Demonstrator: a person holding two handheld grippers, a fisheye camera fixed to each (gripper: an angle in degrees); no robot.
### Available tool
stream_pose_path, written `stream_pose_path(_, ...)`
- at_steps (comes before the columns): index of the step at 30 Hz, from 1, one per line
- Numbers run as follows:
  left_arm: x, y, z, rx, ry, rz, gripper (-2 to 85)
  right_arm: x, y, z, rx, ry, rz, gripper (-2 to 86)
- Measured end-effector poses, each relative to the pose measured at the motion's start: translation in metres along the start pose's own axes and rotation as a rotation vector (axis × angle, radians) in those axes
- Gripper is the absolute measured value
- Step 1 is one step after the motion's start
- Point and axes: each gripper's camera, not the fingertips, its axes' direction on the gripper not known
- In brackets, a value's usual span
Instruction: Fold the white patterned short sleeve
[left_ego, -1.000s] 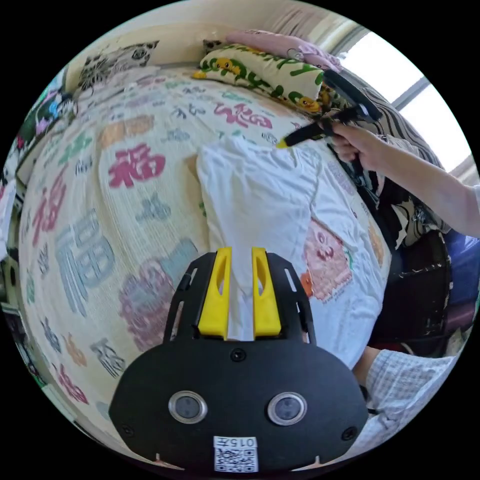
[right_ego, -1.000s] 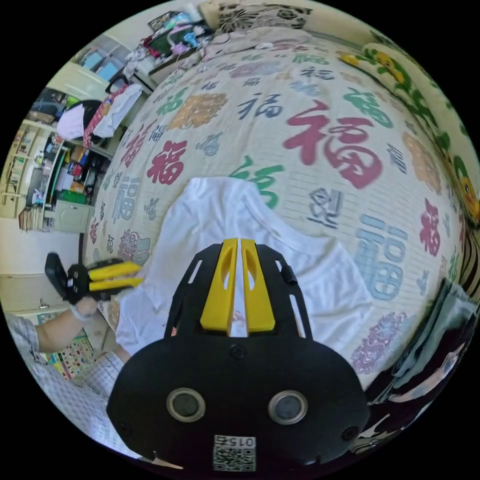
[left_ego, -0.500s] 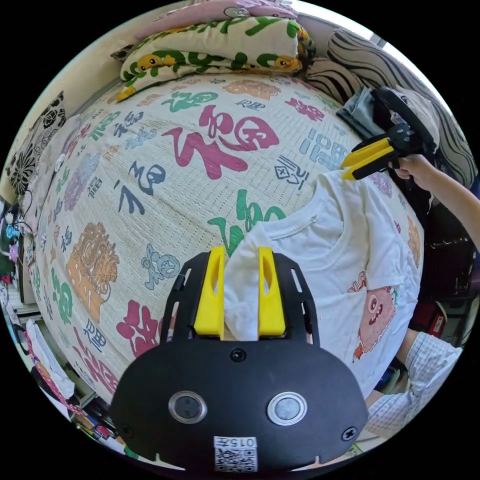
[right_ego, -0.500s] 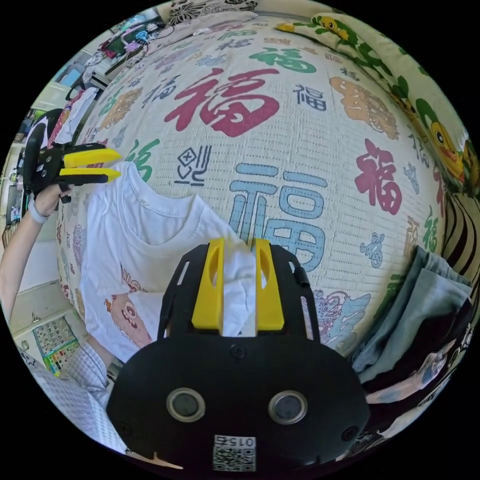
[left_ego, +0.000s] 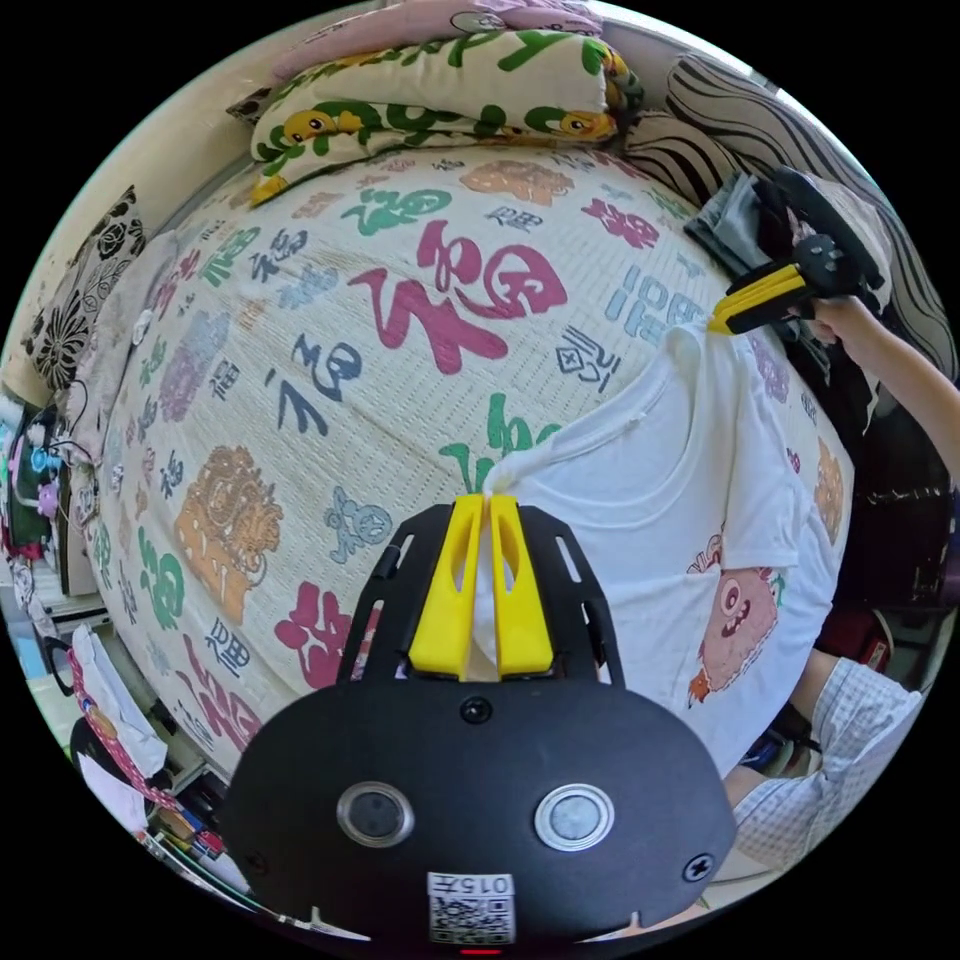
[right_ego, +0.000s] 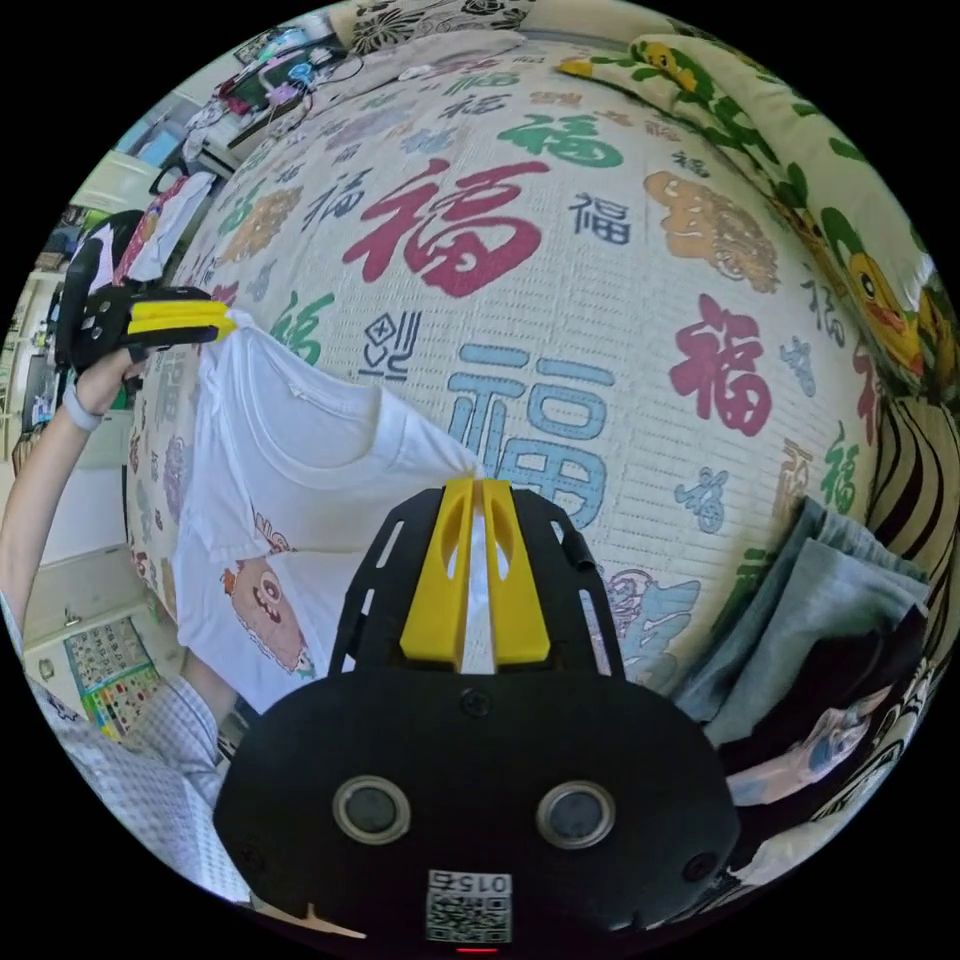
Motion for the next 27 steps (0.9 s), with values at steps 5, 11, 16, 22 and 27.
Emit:
stream_pose_path(5,-0.009,-0.021,-0.040,0.104,-0.025,-0.083,0.3,0.012,0.000,-0.031,0.044,0.147,0.012,-0.3)
stream_pose_path(11,0.011,-0.004,-0.060,0.196,-0.121,-0.051,0.4,0.024,0.036,-0.046,0.134,0.128,0.072,-0.2)
stream_pose_path(16,0.044,0.069,-0.074,0.285,-0.072,0.050,0.5,0.015,0.125,-0.051,0.219,-0.004,0.004,0.0)
stream_pose_path(22,0.100,0.206,-0.084,0.356,0.118,0.018,0.5,-0.021,0.269,-0.031,0.211,-0.260,-0.033,-0.1)
stream_pose_path(27,0.163,0.299,-0.065,0.245,0.189,-0.024,0.5,-0.068,0.364,0.014,0.100,-0.335,-0.019,-0.1)
